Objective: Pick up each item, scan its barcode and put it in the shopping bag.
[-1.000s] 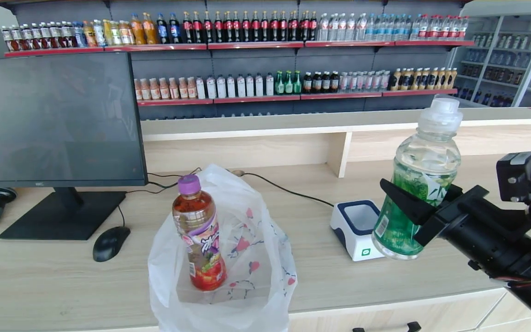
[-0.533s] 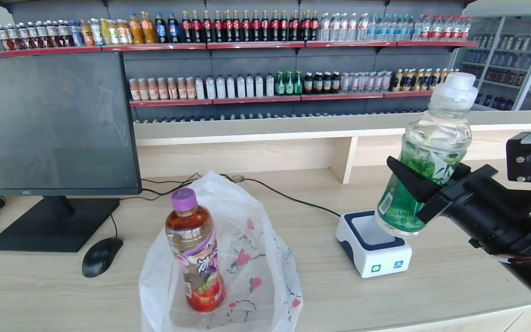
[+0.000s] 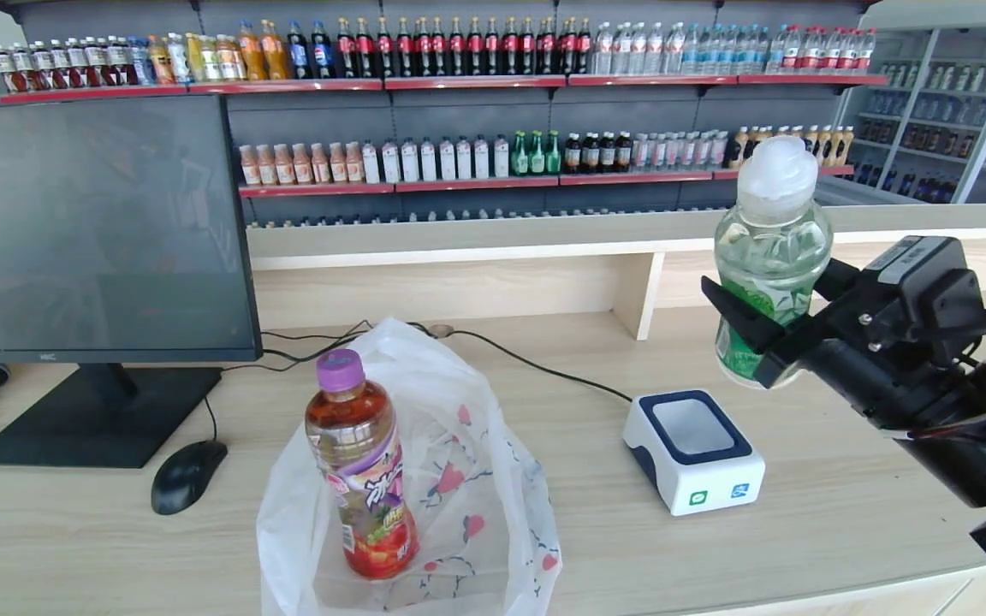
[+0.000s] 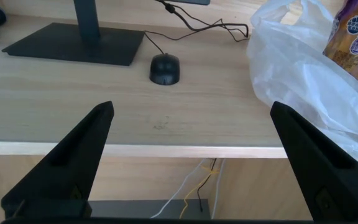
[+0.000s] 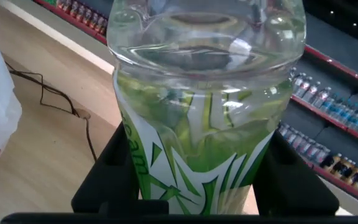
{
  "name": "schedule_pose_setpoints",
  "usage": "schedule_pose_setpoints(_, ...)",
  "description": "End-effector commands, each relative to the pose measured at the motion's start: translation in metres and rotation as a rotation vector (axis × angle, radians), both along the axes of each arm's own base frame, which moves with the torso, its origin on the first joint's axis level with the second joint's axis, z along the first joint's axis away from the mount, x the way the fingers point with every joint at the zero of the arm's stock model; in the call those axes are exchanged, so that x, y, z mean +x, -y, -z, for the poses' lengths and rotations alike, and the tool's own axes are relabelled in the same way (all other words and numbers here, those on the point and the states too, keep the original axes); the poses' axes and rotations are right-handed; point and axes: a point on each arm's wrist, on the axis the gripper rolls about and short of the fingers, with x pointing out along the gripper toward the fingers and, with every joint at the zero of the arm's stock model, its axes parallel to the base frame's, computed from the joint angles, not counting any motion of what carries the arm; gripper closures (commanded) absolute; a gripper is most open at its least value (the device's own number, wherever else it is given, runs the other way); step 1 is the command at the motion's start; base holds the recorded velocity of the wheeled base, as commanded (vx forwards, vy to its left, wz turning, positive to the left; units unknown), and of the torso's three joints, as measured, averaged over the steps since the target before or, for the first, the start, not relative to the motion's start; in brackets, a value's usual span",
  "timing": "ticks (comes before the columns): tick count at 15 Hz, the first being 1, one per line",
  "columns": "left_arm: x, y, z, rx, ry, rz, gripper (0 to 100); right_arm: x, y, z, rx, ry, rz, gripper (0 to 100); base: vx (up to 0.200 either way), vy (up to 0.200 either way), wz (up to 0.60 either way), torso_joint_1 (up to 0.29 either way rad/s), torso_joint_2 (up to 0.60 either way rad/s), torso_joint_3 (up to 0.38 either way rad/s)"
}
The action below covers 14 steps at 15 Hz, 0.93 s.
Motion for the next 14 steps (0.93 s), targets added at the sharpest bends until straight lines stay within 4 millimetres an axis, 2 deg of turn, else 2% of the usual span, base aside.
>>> schedule_pose_setpoints(1,0.000,0.000,0.000,-0.001,0.001,-0.001,0,0.014,-0.012,0.018,-0.059,-0.038,-0.012,100,0.000,0.000,0.00,0.000,0.00,0.000)
schedule_pose_setpoints(3,0.000,0.000,0.000,-0.004,0.001,-0.003,0,0.020,-0.023,0.017,-0.143,0.028,-0.007,100,0.000,0.000,0.00,0.000,0.00,0.000)
schedule_pose_setpoints(7,0.000,0.000,0.000,-0.002,0.001,-0.001,0,0.015,-0.016,0.028,-0.290,0.055,0.050,100,0.000,0.000,0.00,0.000,0.00,0.000)
schedule_pose_setpoints(10,0.000,0.000,0.000,-0.004,0.001,-0.001,0,0.013,-0.011,0.029,-0.416,0.124,0.105,100,0.000,0.000,0.00,0.000,0.00,0.000)
schedule_pose_setpoints(13,0.000,0.000,0.000,-0.004,0.001,-0.001,0,0.012,-0.012,0.035,-0.461,0.124,0.107,100,0.000,0.000,0.00,0.000,0.00,0.000)
schedule_pose_setpoints(14,0.000,0.000,0.000,-0.004,-0.001,-0.003,0,0.007,-0.015,0.037,-0.513,0.150,0.096,100,0.000,0.000,0.00,0.000,0.00,0.000)
